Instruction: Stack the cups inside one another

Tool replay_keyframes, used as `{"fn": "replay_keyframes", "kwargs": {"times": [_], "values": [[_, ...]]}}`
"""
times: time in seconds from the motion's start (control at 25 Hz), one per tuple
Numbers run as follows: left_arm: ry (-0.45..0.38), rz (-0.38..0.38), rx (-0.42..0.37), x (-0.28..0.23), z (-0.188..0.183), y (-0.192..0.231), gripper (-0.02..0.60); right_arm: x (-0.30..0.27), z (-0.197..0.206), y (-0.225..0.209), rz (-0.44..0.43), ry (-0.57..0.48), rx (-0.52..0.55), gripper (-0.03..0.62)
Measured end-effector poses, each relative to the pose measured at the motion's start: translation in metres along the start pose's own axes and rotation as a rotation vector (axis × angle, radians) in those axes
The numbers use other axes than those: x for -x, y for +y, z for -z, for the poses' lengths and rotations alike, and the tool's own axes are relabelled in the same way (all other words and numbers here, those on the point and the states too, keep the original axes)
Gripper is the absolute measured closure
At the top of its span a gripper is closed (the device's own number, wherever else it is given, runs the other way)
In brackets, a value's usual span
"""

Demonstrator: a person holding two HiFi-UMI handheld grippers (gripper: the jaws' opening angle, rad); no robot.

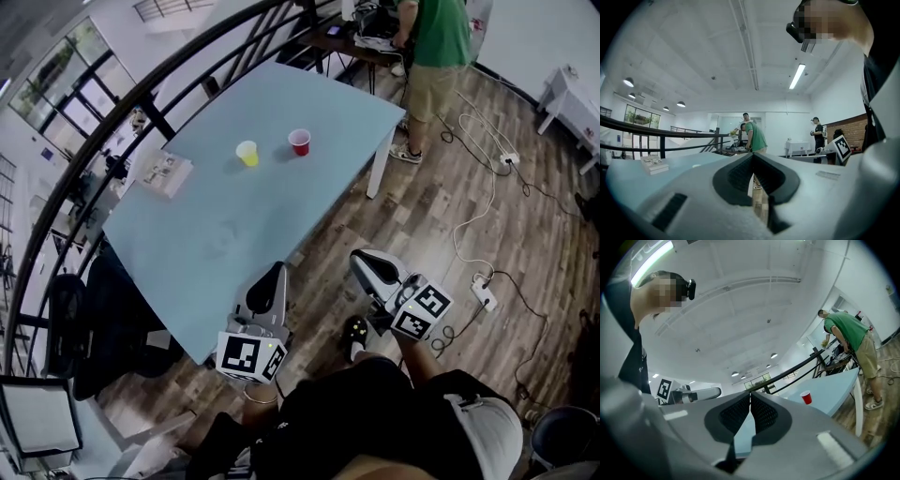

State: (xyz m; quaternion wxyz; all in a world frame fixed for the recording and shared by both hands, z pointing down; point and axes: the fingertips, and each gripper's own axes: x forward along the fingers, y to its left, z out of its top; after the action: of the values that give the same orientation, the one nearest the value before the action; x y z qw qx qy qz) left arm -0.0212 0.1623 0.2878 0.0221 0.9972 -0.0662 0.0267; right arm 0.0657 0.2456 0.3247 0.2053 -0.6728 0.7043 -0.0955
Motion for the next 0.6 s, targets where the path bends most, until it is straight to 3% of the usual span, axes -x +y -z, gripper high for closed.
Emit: {"fn": "replay_keyframes", "kwargs": {"times": [0.6], "values": [[0.016,-0.151,-0.034,-0.06,-0.006,0.013,0.597,-0.031,-0.025,-0.076,-0.11,0.053,0.014,0.591]]}}
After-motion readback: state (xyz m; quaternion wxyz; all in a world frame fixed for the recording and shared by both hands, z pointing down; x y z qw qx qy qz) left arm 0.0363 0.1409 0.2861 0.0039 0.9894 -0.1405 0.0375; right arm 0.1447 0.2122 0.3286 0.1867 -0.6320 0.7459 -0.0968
